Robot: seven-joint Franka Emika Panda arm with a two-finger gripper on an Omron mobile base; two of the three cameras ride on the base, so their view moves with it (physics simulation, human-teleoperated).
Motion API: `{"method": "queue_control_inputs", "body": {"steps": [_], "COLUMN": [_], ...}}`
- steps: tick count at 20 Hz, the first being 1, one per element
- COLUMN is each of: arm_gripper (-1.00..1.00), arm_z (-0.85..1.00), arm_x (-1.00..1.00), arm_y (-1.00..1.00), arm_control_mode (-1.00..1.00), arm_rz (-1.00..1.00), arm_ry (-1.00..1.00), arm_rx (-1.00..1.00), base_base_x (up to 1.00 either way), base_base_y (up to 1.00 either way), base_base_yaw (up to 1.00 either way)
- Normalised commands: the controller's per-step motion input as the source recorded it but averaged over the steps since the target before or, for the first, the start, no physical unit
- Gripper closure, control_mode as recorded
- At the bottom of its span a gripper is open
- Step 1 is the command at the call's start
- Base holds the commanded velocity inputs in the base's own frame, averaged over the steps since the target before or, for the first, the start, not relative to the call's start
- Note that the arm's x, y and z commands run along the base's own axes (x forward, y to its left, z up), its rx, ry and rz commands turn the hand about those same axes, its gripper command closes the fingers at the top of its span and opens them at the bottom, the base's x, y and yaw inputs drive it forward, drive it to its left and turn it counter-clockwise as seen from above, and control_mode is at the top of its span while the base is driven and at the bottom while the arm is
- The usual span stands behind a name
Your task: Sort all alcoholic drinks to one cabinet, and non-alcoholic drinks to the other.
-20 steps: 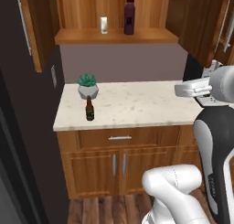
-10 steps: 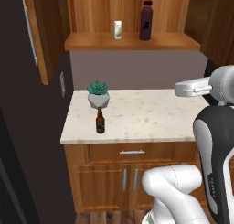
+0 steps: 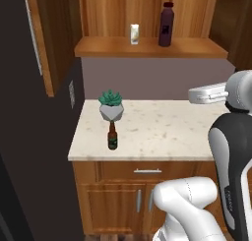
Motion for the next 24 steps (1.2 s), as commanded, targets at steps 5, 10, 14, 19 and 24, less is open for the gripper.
{"method": "queue_control_inputs", "body": {"steps": [5, 10, 14, 19, 24], "arm_gripper": [-1.0, -1.0, -1.0, -1.0, -1.0], "arm_z": [0.0, 0.0, 0.0, 0.0, -0.14], "arm_x": [0.0, 0.0, 0.0, 0.0, -0.03], "arm_y": [0.0, 0.0, 0.0, 0.0, 0.07], "arm_control_mode": [1.0, 1.0, 1.0, 1.0, -1.0], "arm_rz": [0.0, 0.0, 0.0, 0.0, 0.04], "arm_ry": [0.0, 0.0, 0.0, 0.0, 0.08], "arm_rx": [0.0, 0.0, 0.0, 0.0, -0.01], "base_base_x": [0.02, 0.0, 0.0, 0.0, 0.0], "base_base_y": [0.06, 0.0, 0.0, 0.0, 0.01], "base_base_yaw": [0.06, 0.02, 0.01, 0.01, 0.01]}}
